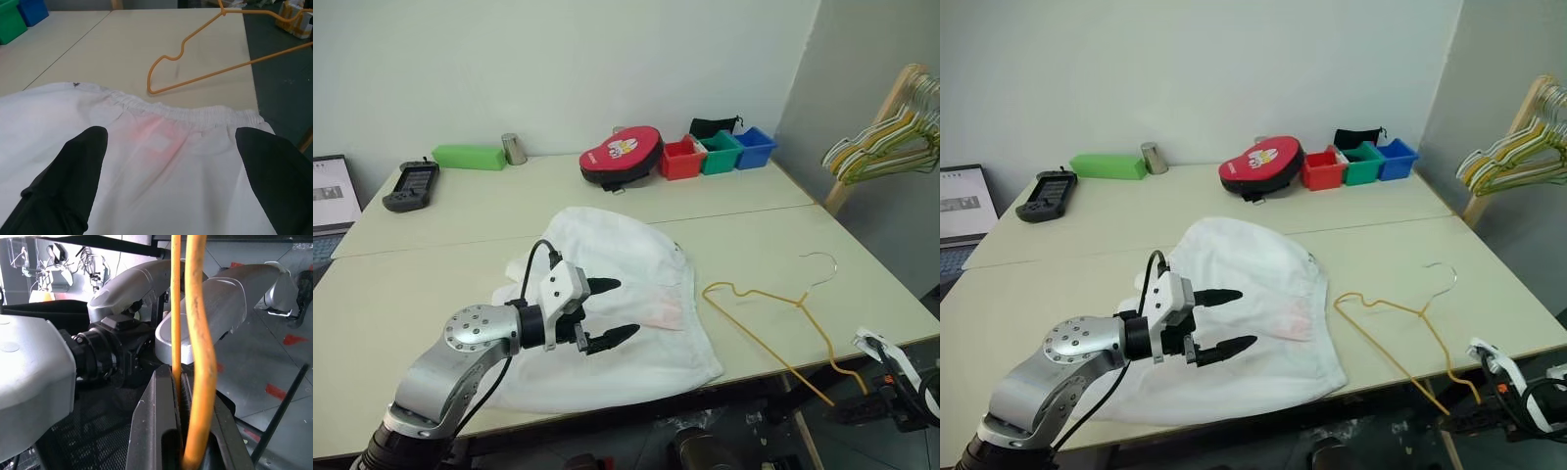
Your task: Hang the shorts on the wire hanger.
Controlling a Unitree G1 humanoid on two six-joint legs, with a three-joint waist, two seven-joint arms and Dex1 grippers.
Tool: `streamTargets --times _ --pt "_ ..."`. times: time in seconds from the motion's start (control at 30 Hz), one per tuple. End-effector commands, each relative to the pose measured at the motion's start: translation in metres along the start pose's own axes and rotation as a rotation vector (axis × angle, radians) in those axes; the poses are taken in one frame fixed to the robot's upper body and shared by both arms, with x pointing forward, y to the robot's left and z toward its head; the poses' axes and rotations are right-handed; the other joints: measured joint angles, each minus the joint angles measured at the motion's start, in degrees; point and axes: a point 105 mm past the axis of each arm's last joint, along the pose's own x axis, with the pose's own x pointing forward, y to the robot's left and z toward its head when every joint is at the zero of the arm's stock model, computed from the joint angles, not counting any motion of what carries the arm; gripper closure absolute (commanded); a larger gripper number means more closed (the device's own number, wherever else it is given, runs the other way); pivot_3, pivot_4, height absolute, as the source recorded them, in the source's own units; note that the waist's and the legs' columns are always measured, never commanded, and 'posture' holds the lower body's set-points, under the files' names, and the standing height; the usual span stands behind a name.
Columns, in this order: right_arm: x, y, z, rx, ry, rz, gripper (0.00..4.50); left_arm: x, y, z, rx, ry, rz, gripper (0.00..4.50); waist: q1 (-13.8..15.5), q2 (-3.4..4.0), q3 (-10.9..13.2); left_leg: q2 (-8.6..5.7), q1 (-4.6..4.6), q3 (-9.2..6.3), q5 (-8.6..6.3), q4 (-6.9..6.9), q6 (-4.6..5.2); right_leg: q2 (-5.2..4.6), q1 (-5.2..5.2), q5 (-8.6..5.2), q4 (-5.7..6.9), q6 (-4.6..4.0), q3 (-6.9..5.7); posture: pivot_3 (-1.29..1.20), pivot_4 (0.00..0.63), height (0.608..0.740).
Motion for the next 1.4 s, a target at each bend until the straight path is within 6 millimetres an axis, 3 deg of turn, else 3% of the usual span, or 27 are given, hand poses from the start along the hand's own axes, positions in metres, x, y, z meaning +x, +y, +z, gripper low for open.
streamTargets --times 0.03,0.3,0.5,0.63,0.9,1.13,1.4 --pt "0.008 0.009 -0.001 -0.023 0.015 0.045 4.50 -0.004 0.002 0.010 0.046 -0.019 0.010 0.03 0.26 -0.03 0.01 -0.01 -0.03 0.01 -0.03 0.00 -0.02 0.00 0.00 0.00 0.00 0.01 -0.01 -0.06 0.071 0.740" --pt "0.009 0.040 0.004 -0.050 0.011 0.178 4.50 -0.007 0.003 0.009 0.050 -0.009 0.010 0.03 1.76 -0.03 0.02 0.03 0.00 0.03 -0.23 -0.56 -0.05 0.07 -0.07 -0.02 -0.14 0.02 -0.11 -0.06 0.070 0.740" --pt "0.008 0.029 0.001 -0.031 0.007 0.124 4.50 -0.007 0.001 0.008 0.050 -0.006 0.009 0.03 1.95 -0.05 0.02 0.04 -0.04 0.01 -0.24 -0.68 -0.05 0.06 -0.07 -0.07 -0.30 0.03 -0.15 -0.06 0.066 0.740" --pt "0.000 0.006 -0.019 0.029 0.034 0.042 4.50 -0.007 0.003 0.007 0.058 -0.002 0.014 0.03 2.27 -0.05 0.02 0.03 -0.05 0.04 -0.25 -0.68 -0.06 0.04 -0.07 -0.07 -0.37 0.03 -0.13 -0.06 0.064 0.740" --pt "0.001 0.012 -0.036 0.034 0.097 0.095 4.50 -0.009 -0.002 0.004 0.057 0.005 0.016 0.03 2.87 -0.03 0.01 0.05 0.02 0.06 -0.25 -0.68 -0.07 0.05 -0.07 -0.08 -0.34 0.01 -0.12 -0.04 0.062 0.740" --pt "0.016 0.043 -0.028 -0.023 0.108 0.234 4.50 -0.009 -0.001 0.006 0.062 0.005 0.018 0.03 3.26 -0.03 0.02 0.06 0.01 0.05 -0.25 -0.68 -0.07 0.05 -0.09 -0.08 -0.35 0.01 -0.13 -0.04 0.057 0.740" --pt "0.013 0.043 -0.008 0.009 -0.006 0.242 4.50 -0.009 0.001 0.003 0.066 0.012 0.019 0.03 3.46 -0.06 0.03 0.04 -0.03 0.07 -0.26 -0.69 -0.09 0.04 -0.08 -0.08 -0.43 0.01 -0.11 -0.05 0.055 0.740"
